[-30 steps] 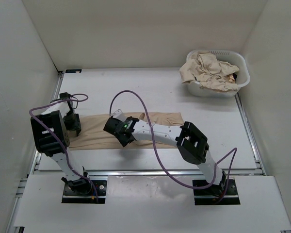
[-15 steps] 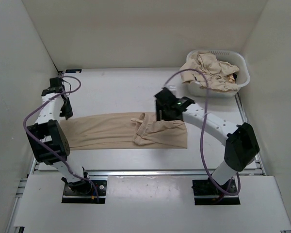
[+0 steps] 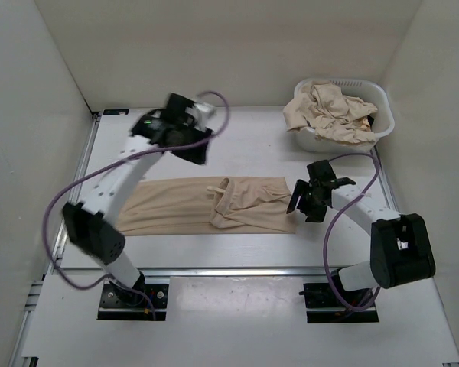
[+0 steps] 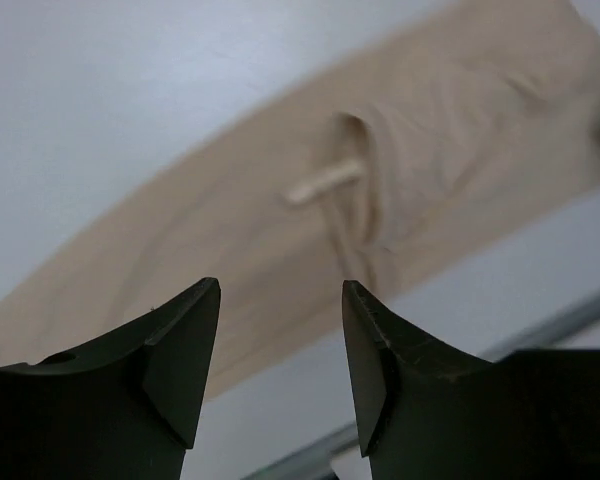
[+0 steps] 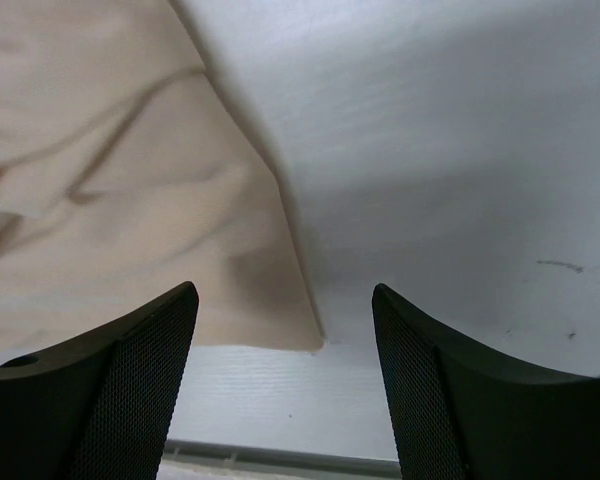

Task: Fold and stack the trousers
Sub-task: Fold the trousers

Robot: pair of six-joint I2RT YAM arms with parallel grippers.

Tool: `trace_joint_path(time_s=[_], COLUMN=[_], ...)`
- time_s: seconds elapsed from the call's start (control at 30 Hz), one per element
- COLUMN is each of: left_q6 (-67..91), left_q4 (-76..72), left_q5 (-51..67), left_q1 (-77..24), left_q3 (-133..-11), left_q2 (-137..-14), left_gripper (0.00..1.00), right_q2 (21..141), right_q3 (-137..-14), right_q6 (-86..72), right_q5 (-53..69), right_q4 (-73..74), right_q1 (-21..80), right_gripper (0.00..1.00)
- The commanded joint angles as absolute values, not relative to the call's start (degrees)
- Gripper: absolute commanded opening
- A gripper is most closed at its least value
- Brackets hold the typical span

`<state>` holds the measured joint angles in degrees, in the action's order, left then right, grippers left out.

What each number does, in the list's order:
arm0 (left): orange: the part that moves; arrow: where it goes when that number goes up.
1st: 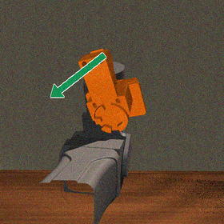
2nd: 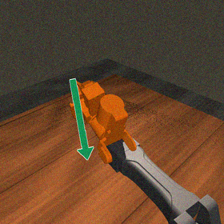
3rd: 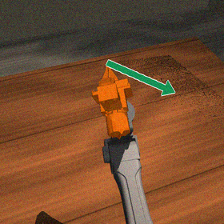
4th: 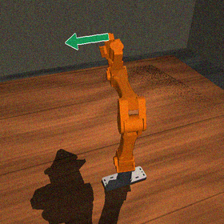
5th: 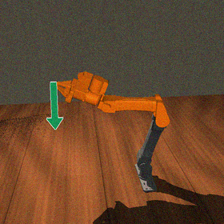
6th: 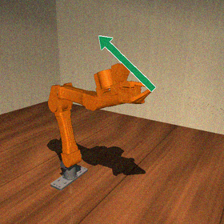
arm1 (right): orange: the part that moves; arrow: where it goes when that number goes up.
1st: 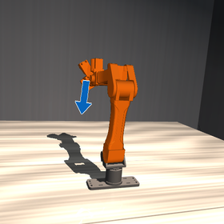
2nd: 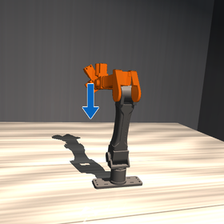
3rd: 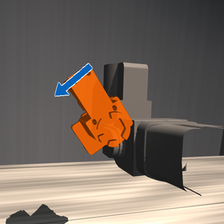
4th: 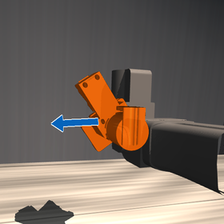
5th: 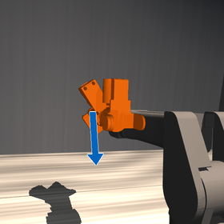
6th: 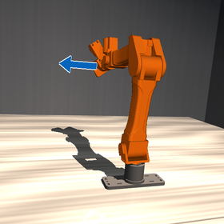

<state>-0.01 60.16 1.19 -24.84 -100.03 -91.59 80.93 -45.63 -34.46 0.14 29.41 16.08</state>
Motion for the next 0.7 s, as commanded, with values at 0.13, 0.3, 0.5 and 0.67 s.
trace_joint_path(time_s=[0.13,0.3,0.5,0.67], left_q6=[0.0,0.0,0.0,0.0], left_q4=[63.3,59.4,56.1,56.6], left_q5=[18.1,15.9,11.6,16.5], left_q1=[-35.5,-38.1,-38.1,-38.8], left_q3=[-98.8,-96.3,-90.1,-87.3], left_q2=[-109.7,-113.6,-113.6,-111.3], left_gripper=[0.66,0.67,0.64,0.14], right_q2=[75.3,74.1,74.1,74.6], right_q3=[-37.6,-35.9,-34.2,-31.6], right_q6=[-38.0,-39.2,-39.8,-40.9], right_q5=[8.2,8.2,9.0,9.0], right_q4=[23.5,24.0,23.5,21.6], right_q1=[16.2,16.7,17.3,17.3], right_gripper=[0.73,0.71,0.71,0.57])
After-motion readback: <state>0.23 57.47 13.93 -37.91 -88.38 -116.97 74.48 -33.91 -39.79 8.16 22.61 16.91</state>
